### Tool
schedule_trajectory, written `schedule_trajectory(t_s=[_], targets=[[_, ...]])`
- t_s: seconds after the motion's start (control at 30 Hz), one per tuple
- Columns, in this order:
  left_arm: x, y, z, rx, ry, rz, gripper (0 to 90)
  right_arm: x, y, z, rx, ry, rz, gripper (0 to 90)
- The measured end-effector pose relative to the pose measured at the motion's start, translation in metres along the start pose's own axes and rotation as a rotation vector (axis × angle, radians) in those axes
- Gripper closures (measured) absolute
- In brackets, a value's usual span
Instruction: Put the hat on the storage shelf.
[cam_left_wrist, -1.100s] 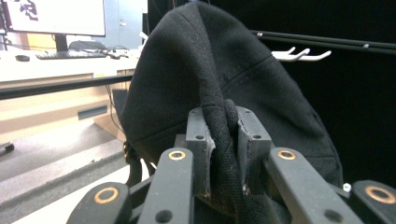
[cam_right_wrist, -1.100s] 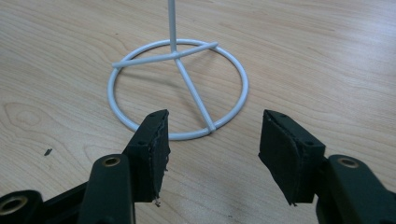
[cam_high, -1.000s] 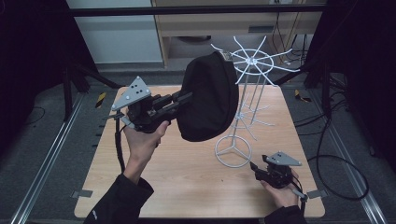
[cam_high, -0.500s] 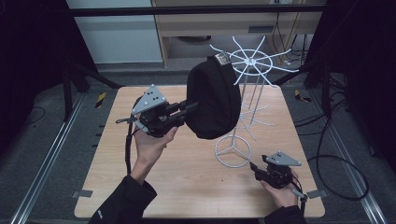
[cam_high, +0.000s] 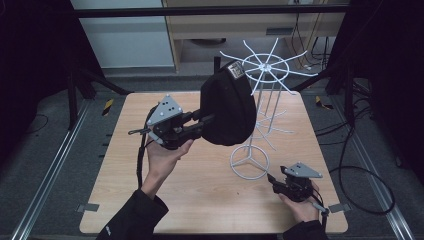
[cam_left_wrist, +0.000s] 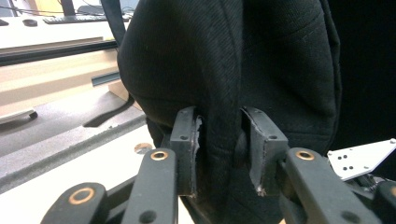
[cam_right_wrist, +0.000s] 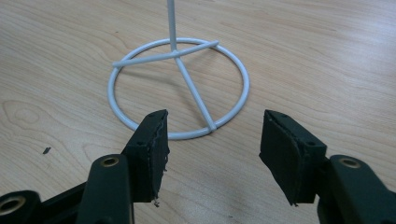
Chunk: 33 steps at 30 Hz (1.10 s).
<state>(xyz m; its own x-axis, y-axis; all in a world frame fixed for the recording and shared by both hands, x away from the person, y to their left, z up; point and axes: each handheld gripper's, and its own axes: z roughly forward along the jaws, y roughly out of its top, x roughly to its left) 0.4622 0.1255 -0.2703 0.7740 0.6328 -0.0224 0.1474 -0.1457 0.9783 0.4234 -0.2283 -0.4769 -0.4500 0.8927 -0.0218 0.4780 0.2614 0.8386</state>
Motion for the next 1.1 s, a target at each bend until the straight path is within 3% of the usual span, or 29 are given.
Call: schedule_trajectory(t_s=[0.4,0.67,0.8,0.93,1.1], targets=[[-0.001,-0.009,-0.025,-0.026,-0.009,0.007,50.1,0.000,0.000,0.000,-0.001,-0.004,0.002,41.8],[0.000,-0.019,-0.046,-0.033,0.026,0.011,42.5,-0.001,-0.001,0.000,-0.002,-0.009,0.004,40.9],[0.006,-0.031,-0.060,-0.026,0.068,-0.002,39.8,-0.001,-0.001,-0.001,-0.003,-0.010,0.009,40.0],[0.021,-0.058,-0.079,0.011,0.129,-0.035,38.2,-0.001,-0.001,0.000,-0.005,-0.015,0.011,38.3],[0.039,-0.096,-0.092,0.047,0.171,-0.100,35.1,-0.002,-0.002,0.000,-0.006,-0.020,0.018,35.2]])
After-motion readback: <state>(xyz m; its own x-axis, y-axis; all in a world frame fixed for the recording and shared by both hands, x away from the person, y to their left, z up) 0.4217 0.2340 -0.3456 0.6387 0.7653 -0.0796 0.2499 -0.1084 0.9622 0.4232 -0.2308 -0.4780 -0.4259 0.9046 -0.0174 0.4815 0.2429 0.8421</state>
